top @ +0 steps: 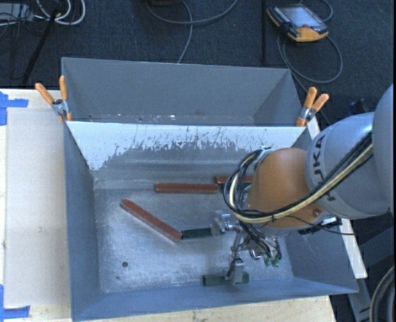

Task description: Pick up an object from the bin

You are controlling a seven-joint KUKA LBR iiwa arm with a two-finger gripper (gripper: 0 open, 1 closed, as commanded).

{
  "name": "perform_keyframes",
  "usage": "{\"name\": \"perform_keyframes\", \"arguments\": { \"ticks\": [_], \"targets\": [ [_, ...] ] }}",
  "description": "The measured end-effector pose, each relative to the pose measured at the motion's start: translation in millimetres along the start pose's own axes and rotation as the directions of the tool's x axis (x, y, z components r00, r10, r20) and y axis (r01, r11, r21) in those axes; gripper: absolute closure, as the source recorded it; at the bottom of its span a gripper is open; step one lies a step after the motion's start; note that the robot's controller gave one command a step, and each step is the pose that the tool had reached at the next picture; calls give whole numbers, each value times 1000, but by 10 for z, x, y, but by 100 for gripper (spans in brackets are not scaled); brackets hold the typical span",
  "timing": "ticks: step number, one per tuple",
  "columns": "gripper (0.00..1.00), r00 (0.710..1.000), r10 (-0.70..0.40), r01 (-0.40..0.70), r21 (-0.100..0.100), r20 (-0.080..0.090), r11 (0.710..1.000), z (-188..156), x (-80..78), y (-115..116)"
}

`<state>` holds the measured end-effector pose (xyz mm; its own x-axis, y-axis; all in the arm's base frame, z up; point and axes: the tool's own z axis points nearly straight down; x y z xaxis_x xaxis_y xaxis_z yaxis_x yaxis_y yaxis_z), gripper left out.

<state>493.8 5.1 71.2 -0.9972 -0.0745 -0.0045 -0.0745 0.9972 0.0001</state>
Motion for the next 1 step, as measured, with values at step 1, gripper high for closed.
{"name": "perform_keyframes", "arguments": {
  "ticks": [1],
  "targets": [
    [0, 997, -70, 70, -1, 13, 998, -14, 95, 829]
  ]
}}
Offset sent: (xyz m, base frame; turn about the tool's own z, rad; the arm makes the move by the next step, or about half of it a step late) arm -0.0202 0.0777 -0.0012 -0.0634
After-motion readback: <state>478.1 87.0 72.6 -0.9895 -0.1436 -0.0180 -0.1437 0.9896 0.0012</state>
